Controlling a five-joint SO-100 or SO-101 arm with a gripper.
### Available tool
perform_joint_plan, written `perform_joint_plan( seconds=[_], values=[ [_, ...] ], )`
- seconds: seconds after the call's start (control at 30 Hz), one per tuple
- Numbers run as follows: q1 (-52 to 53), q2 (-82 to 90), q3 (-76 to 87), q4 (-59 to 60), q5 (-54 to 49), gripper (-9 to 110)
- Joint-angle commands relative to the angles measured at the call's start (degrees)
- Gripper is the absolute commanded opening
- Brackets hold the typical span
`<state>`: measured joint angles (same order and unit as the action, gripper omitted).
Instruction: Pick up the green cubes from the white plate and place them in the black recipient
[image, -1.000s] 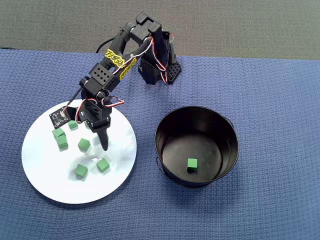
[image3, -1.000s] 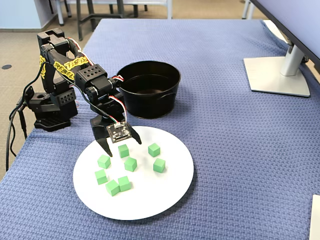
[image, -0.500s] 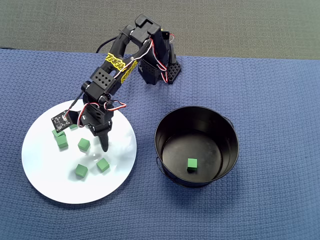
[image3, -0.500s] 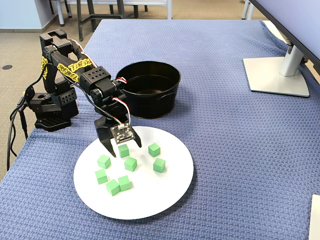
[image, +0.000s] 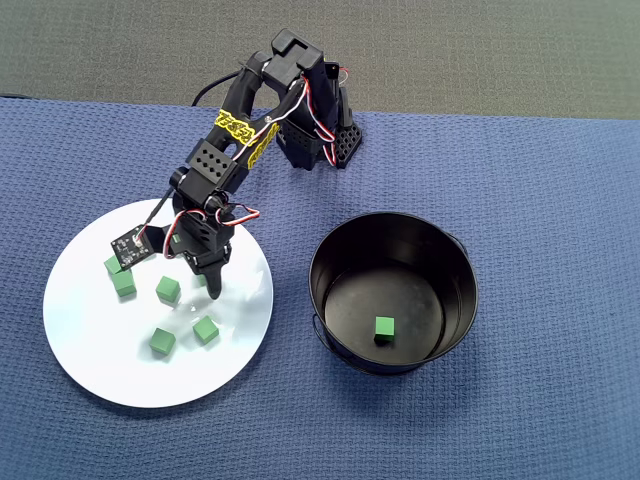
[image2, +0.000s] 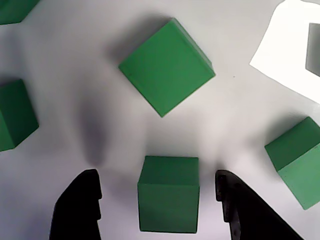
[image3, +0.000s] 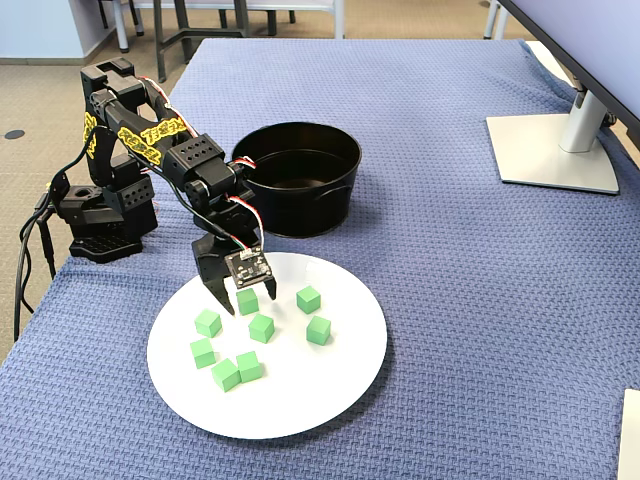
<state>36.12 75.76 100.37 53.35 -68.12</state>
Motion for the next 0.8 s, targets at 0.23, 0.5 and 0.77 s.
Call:
perform_joint_plan(
  seconds=[0.23, 0.5, 0.77],
  values=[
    [-0.97, 3.43, -0.7, -1.76, 1.85, 0],
    [-0.62, 5.19, -1.41, -1.05, 4.13, 0],
    [-0.79, 17.75, -6.42, 13.71, 10.37, 0]
  ],
)
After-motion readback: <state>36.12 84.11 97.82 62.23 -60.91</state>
